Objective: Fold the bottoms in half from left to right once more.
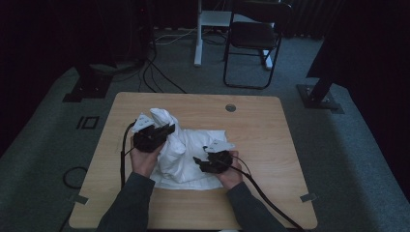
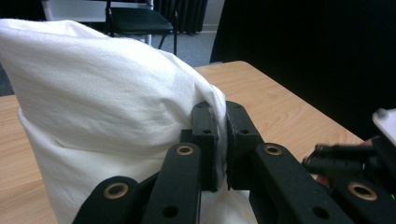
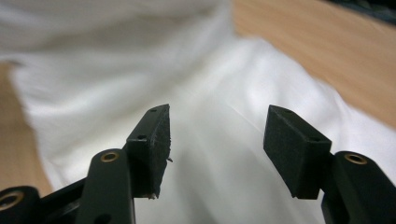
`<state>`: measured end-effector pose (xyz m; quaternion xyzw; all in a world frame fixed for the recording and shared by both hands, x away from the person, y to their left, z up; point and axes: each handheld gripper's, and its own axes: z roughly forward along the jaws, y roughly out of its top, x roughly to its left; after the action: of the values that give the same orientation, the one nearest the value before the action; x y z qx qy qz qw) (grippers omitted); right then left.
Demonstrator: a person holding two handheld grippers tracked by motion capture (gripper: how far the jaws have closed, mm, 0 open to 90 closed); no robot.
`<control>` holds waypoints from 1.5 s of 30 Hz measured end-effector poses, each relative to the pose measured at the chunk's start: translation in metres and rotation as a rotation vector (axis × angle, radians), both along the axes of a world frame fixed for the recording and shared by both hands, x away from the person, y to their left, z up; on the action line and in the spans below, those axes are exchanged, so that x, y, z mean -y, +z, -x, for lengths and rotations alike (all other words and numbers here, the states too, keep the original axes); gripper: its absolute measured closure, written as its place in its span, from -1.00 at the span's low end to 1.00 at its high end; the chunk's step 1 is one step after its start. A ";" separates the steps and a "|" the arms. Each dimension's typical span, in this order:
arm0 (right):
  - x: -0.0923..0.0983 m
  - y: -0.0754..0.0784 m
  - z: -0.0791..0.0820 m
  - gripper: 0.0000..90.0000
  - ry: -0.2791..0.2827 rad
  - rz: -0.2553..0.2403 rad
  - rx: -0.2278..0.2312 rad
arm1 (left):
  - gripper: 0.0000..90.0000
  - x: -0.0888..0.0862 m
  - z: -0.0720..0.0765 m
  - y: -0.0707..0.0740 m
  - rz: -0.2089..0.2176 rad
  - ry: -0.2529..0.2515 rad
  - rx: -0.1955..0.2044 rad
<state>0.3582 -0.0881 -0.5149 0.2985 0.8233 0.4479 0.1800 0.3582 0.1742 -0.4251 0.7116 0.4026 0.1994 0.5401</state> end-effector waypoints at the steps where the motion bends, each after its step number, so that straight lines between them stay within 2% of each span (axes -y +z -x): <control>1: 0.003 -0.005 -0.001 -0.13 -0.011 0.014 -0.018 | 0.89 0.001 0.000 0.000 -0.001 -0.004 0.001; 3: 0.003 -0.019 -0.005 -0.14 -0.011 0.061 -0.061 | 0.89 0.003 0.001 0.001 -0.001 -0.013 0.003; 5: -0.002 -0.034 -0.008 -0.13 -0.006 0.074 -0.097 | 0.89 0.006 0.002 0.002 -0.003 -0.021 0.010; 9: -0.009 -0.044 -0.016 -0.10 0.015 0.006 -0.131 | 0.89 0.014 0.003 0.005 -0.010 -0.040 0.017; 12: -0.019 -0.048 -0.019 -0.10 0.037 -0.023 -0.124 | 0.89 0.020 0.003 0.004 -0.020 -0.049 0.019; 15: -0.025 -0.047 -0.022 -0.10 0.055 -0.015 -0.122 | 0.89 0.024 0.002 0.000 -0.032 -0.053 0.010; 16: -0.024 -0.040 -0.021 -0.14 0.064 -0.005 -0.124 | 0.89 0.024 0.002 -0.001 -0.039 -0.055 0.010; 18: -0.012 -0.030 -0.016 -0.17 0.058 -0.028 -0.092 | 0.89 0.024 0.003 -0.002 -0.040 -0.057 0.008; 21: 0.009 -0.020 -0.008 -0.17 0.008 -0.045 -0.058 | 0.89 0.025 0.002 -0.004 -0.040 -0.059 0.004; 23: 0.016 -0.023 -0.008 -0.18 -0.015 0.007 -0.070 | 0.89 0.027 0.002 -0.005 -0.037 -0.064 0.001; 25: 0.015 -0.031 -0.010 -0.18 -0.051 0.076 -0.083 | 0.89 0.031 0.002 -0.006 -0.034 -0.074 0.002; 27: 0.012 -0.039 -0.015 -0.16 -0.068 0.099 -0.118 | 0.89 0.035 0.002 -0.006 -0.028 -0.084 -0.001; 31: 0.011 -0.046 -0.025 -0.07 -0.065 0.040 -0.159 | 0.89 0.043 0.001 -0.008 -0.033 -0.100 -0.010; 33: 0.008 -0.048 -0.030 -0.04 -0.058 0.010 -0.162 | 0.89 0.047 0.000 -0.010 -0.032 -0.107 -0.016; 37: -0.007 -0.048 -0.034 -0.02 0.006 0.015 -0.159 | 0.89 0.057 -0.001 -0.015 -0.049 -0.119 -0.025; 39: -0.007 -0.045 -0.034 -0.14 0.052 0.032 -0.166 | 0.89 0.061 -0.003 -0.019 -0.060 -0.123 -0.030; 41: 0.001 -0.039 -0.030 -0.28 0.096 0.018 -0.165 | 0.89 0.063 -0.005 -0.023 -0.054 -0.130 -0.042; 43: 0.017 -0.029 -0.024 -0.28 0.117 -0.054 -0.140 | 0.89 0.066 -0.007 -0.028 -0.055 -0.133 -0.053; 45: 0.036 -0.019 -0.020 -0.28 0.098 -0.103 -0.106 | 0.89 0.070 -0.008 -0.033 -0.062 -0.140 -0.063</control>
<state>0.3784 -0.1245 -0.5341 0.2899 0.8213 0.4814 0.0982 0.3660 0.1038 -0.4578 0.7604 0.3622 0.1509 0.5176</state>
